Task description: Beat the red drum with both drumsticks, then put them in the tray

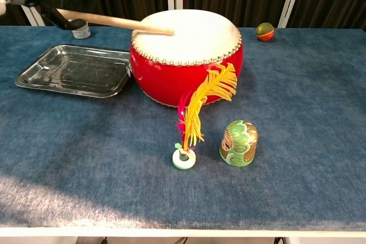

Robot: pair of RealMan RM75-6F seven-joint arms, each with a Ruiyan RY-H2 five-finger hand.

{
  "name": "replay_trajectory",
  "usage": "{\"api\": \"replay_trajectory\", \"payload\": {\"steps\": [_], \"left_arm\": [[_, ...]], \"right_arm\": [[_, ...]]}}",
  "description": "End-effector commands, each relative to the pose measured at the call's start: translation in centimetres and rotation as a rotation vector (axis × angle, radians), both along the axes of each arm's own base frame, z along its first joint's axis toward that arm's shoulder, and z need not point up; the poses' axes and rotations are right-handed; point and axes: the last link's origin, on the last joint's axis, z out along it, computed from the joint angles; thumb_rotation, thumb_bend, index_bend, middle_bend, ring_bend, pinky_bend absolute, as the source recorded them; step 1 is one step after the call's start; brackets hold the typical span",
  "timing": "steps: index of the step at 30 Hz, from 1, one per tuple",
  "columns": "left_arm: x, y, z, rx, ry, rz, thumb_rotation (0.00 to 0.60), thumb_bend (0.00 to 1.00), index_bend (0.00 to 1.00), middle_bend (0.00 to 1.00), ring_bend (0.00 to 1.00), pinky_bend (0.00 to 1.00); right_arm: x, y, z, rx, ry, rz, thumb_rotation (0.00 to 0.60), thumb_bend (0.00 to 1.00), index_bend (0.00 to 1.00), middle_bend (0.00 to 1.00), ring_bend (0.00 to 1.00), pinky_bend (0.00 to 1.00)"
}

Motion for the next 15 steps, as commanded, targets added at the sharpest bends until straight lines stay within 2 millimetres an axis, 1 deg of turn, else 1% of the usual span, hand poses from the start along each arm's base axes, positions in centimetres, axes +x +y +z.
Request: {"api": "replay_trajectory", "payload": {"steps": [1,4,7,9,12,15], "left_arm": [[0.2,0.3,-0.7,0.022,0.025,0.012,0.600,0.59,0.66,0.67,0.58,0.46],[0.3,-0.1,0.9,0.055,-0.033,0.018,0.600,0.59,0.66,0.67,0.58,0.46],[0.3,-0.8,3.0,0.098,-0.057,-0.001,0.600,0.59,0.66,0.67,0.58,0.46],[0.5,-1.1,3.7,0.108,-0.066,-0.009,0.600,0.59,0.66,0.67,0.58,0.46],[0.7,-1.4,4.0,0.106,-0.063,-0.021,0.600,0.59,0.66,0.67,0.58,0.46],[0.8,-1.3,3.2,0.085,-0.040,-0.021,0.600,0.59,0.66,0.67,0.57,0.46]], "right_arm": [[-0.2,0.2,-0.4,0.020,0.018,-0.003,0.600,0.77,0.80,0.69,0.38,0.37],[-0.8,-0.2,-2.1,0.056,0.083,-0.018,0.600,0.77,0.80,0.69,0.38,0.37],[-1.6,-0.7,-4.6,0.095,0.182,-0.030,0.600,0.77,0.80,0.69,0.38,0.37],[-2.1,-0.9,-5.8,0.111,0.238,-0.038,0.600,0.77,0.80,0.69,0.38,0.37],[-2.6,-1.3,-7.2,0.113,0.320,-0.041,0.600,0.78,0.80,0.69,0.38,0.37],[-2.0,-1.4,-7.0,0.090,0.299,-0.036,0.600,0.78,0.80,0.69,0.38,0.37]]}}
